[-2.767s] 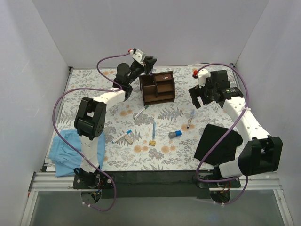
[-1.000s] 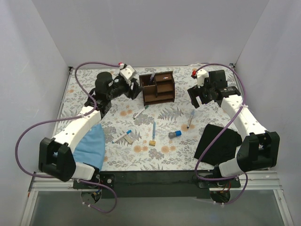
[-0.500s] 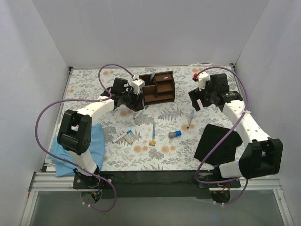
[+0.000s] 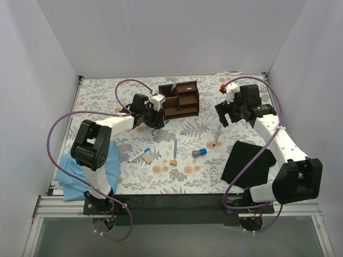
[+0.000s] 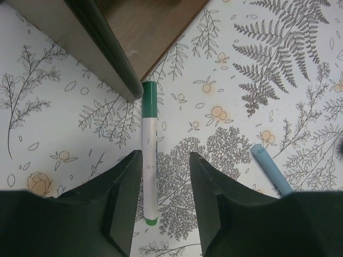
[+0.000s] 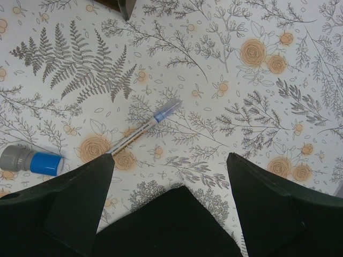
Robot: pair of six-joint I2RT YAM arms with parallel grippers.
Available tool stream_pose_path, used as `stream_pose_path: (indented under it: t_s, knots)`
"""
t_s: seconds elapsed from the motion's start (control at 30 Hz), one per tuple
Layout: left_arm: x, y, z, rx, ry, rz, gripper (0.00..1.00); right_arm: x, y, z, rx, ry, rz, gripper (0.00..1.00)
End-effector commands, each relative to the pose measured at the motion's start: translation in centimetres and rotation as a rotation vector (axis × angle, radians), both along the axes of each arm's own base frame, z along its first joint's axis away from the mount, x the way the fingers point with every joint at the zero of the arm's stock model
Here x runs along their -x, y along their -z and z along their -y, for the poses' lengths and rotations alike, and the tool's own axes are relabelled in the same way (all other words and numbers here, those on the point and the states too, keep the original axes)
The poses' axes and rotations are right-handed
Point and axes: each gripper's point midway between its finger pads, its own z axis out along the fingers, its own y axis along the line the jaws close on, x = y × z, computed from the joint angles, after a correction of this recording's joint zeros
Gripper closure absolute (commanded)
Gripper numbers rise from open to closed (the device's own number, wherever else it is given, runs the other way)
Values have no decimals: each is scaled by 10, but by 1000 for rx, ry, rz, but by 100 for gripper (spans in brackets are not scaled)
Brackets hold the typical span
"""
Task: Sort the stationery into containers
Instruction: Pick up the pen from the center of the board.
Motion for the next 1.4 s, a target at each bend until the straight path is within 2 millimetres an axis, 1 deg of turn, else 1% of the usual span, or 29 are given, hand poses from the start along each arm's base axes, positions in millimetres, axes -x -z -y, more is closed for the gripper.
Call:
stream_pose_path:
  t_s: [0.0, 0.07, 0.23, 0.3, 0.43, 0.53, 0.57, 0.63, 0.67, 0.73, 0.77, 0.8, 0.83, 0.87, 0.9, 0.97, 1.0, 1.03, 1.07, 1.1, 1.13, 1.2, 1.27, 1.3, 1.33, 1.37]
  knots:
    - [-13, -6, 11, 22, -2, 74, 60, -3, -14, -1, -9, -1, 43, 4]
    - [-13, -4, 14, 23, -1, 66, 60, -1, -11, -1, -10, 0, 34, 4]
    - [-8, 13, 20, -11, 16, 51, 64, 1, -10, -2, -12, -3, 29, 4]
    - [-11, 14, 22, -20, 17, 81, 64, 0, -10, -1, -11, -1, 31, 4]
    - [-10, 31, 15, -86, 3, 92, 68, 1, -8, -2, -10, -5, 27, 4]
    - [-9, 38, 12, -119, 6, 102, 71, 2, -6, -2, -13, -6, 21, 4]
    - [-8, 44, 9, -138, -2, 96, 73, 3, -6, -2, -13, -7, 20, 4]
    - [-6, 47, 8, -153, 9, 107, 77, 3, -5, -3, -13, -10, 18, 4]
    - [-3, 54, 5, -175, 7, 100, 82, 3, -5, -2, -12, -10, 19, 4]
    - [1, 54, 8, -188, 33, 106, 89, 2, -4, -2, -12, -12, 16, 4]
    - [3, 53, 9, -184, 45, 103, 95, 3, -4, -3, -10, -16, 16, 4]
    - [6, 46, 9, -180, 56, 99, 100, 2, -3, -3, -9, -18, 14, 4]
    - [9, 41, 8, -182, 73, 95, 100, 2, -3, -2, -7, -16, 15, 4]
    - [11, 30, 10, -173, 92, 105, 100, 0, -5, -2, -5, -13, 22, 4]
    - [17, 6, 13, -142, 127, 121, 100, -1, -7, -2, -4, -13, 27, 4]
    - [22, -28, 17, -109, 183, 175, 100, -2, -10, -2, -3, -17, 34, 4]
    - [28, -48, 21, -80, 224, 177, 100, -2, -10, -2, 0, -16, 35, 4]
    - [33, -79, 25, -43, 260, 222, 100, -2, -10, -1, 2, -14, 35, 4]
    - [38, -94, 27, -27, 292, 230, 100, -1, -10, 0, 3, -13, 36, 4]
    - [51, -101, 25, -16, 319, 181, 100, -1, -10, 0, 2, -13, 37, 4]
    - [59, -136, 38, 67, 391, 206, 100, 0, -10, 0, 1, -13, 35, 4]
    - [66, -159, 42, 106, 424, 224, 100, 0, -11, -1, -3, -12, 35, 4]
    - [60, -182, 44, 128, 427, 310, 100, -1, -12, -1, -5, -8, 39, 4]
    - [47, -199, 47, 153, 414, 408, 100, -2, -14, -1, -6, -8, 45, 4]
    - [40, -210, 49, 173, 398, 464, 100, -3, -14, -1, -6, -7, 46, 4]
    - [33, -209, 46, 177, 360, 498, 100, -3, -16, -1, -6, -4, 49, 4]
